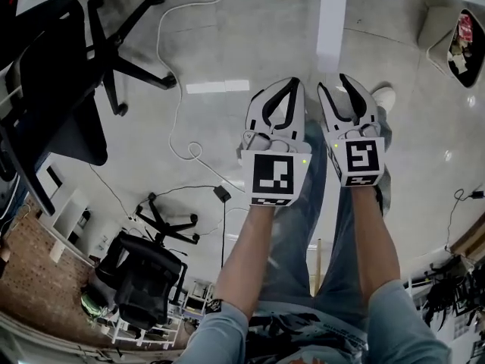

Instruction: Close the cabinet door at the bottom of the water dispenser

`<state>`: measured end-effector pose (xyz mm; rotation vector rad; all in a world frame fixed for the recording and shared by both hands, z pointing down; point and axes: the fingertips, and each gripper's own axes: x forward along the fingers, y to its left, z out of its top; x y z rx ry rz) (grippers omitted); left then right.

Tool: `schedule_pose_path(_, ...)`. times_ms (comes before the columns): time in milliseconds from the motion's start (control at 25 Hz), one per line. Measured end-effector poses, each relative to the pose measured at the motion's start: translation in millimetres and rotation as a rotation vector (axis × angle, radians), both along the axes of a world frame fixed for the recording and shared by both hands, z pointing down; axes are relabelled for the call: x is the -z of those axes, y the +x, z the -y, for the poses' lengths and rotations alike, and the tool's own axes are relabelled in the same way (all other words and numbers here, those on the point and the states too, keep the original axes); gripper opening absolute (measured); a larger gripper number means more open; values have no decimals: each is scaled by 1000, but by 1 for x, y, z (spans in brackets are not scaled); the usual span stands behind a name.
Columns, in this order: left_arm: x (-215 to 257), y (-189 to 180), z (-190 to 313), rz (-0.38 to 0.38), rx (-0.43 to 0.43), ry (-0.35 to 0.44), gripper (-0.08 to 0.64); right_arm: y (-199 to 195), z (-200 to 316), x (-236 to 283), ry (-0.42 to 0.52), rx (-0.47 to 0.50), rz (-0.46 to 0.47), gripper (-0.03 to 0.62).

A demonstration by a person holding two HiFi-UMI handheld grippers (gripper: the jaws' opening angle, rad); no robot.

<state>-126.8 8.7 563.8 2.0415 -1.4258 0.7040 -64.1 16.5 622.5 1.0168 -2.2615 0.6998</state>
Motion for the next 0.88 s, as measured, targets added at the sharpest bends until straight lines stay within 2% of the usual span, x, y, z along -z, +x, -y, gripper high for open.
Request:
schedule_pose_path(160,-11,-4,1,-11,5,-16,20,-9,9,-20,9,-22,-52,186)
schedule_pose_path(360,-20,-11,4,-17,15,-26,20,-21,19,-37,20,-38,-78,232)
schedule_pose_path(880,-30,2,14,-26,13,-55,20,-22,40,-45,7,-66,-103,232)
